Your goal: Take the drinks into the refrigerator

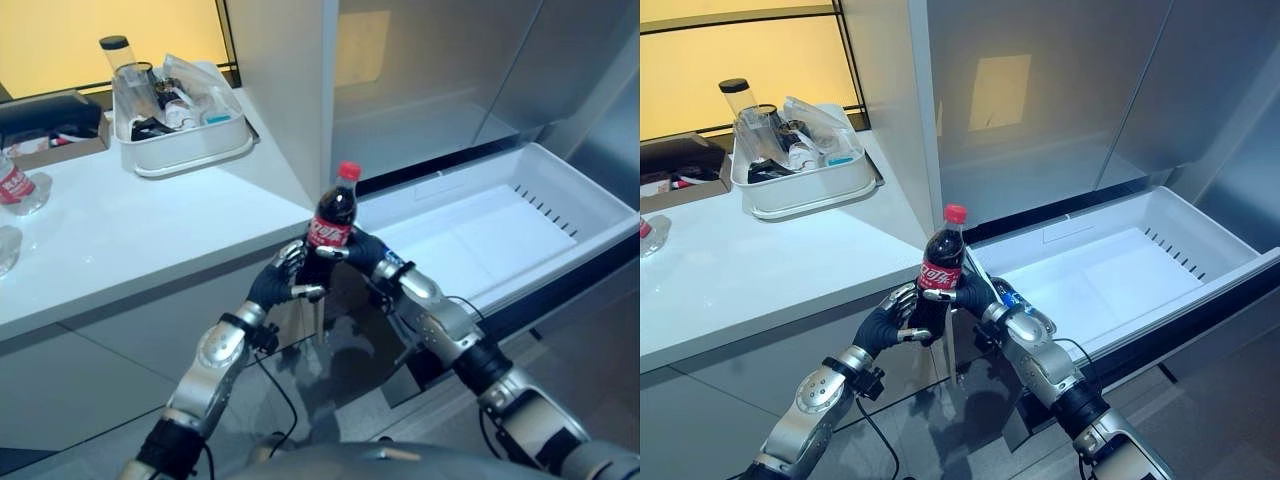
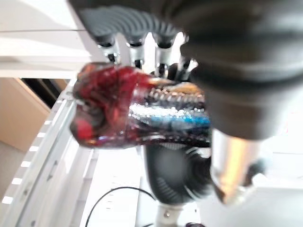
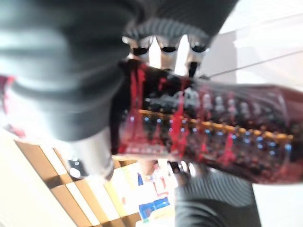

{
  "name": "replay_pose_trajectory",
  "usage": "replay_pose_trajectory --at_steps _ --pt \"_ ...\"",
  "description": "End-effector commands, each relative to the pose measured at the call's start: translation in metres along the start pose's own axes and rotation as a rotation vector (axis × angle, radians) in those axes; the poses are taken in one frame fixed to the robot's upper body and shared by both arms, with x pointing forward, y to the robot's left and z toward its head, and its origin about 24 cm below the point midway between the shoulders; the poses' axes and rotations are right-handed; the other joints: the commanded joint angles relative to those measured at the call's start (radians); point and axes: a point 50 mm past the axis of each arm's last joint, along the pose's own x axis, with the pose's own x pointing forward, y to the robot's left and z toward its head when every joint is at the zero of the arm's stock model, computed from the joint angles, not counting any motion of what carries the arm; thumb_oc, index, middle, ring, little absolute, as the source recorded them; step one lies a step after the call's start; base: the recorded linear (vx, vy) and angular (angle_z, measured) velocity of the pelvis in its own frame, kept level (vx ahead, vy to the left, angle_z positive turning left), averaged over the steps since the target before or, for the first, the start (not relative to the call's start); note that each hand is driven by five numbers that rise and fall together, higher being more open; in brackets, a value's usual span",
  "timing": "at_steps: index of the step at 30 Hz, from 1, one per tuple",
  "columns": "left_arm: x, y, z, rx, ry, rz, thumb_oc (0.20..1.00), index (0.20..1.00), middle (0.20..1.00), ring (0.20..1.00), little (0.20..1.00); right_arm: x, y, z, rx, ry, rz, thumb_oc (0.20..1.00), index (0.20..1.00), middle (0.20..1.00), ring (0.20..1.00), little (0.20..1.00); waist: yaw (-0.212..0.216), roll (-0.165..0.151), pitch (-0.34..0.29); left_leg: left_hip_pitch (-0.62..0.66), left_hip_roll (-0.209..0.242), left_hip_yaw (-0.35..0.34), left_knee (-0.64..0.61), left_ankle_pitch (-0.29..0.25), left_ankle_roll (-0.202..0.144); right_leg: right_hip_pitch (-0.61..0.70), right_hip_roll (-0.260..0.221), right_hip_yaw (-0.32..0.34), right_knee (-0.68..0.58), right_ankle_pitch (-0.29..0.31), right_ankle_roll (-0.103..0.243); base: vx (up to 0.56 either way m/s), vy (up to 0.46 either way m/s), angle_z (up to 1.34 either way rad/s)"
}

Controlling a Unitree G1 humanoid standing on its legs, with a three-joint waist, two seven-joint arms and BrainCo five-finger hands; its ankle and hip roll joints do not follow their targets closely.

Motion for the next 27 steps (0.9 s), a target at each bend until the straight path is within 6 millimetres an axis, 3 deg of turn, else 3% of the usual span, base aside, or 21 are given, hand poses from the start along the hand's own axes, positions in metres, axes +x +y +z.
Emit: replay_pose_trajectory --at_steps 1,8,18,27 --pt "-0.006 0.02 0.027 0.036 -0.15 0.089 1.0 1.0 1.0 1.0 1.0 -0.006 -0.044 0.072 -0.064 -0.3 -0.182 0.2 0.2 0.2 0.2 0.2 0.018 -0.038 -0.022 0.001 -0.049 -0.02 0.001 -0.052 0.036 0.081 -0.01 -0.02 0.011 -0.054 0.048 0.0 0.0 0.0" --pt "-0.022 0.034 0.022 0.042 -0.118 0.152 1.0 1.0 1.0 1.0 1.0 -0.033 -0.073 0.086 -0.115 -0.344 -0.31 0.2 0.2 0.2 0.2 0.2 0.021 -0.041 -0.021 -0.002 -0.052 -0.023 0.001 -0.053 0.037 0.079 -0.011 -0.022 0.012 -0.054 0.05 0.0 0.0 0.0" --pt "-0.049 0.056 0.024 0.087 -0.089 0.219 1.0 1.0 1.0 1.0 1.0 -0.092 -0.112 0.117 -0.23 -0.415 -0.49 0.2 0.2 0.2 0.2 0.2 0.016 -0.047 -0.025 -0.006 -0.055 -0.025 0.001 -0.055 0.037 0.073 -0.009 -0.023 0.014 -0.054 0.052 0.0 0.0 0.0" --pt "-0.051 0.054 0.026 0.057 -0.109 0.236 1.0 1.0 1.0 1.0 1.0 -0.135 -0.132 0.137 -0.315 -0.473 -0.666 0.2 0.2 0.2 0.2 0.2 0.0 -0.054 -0.026 -0.012 -0.055 -0.027 0.001 -0.056 0.038 0.066 -0.007 -0.019 0.014 -0.055 0.053 0.0 0.0 0.0"
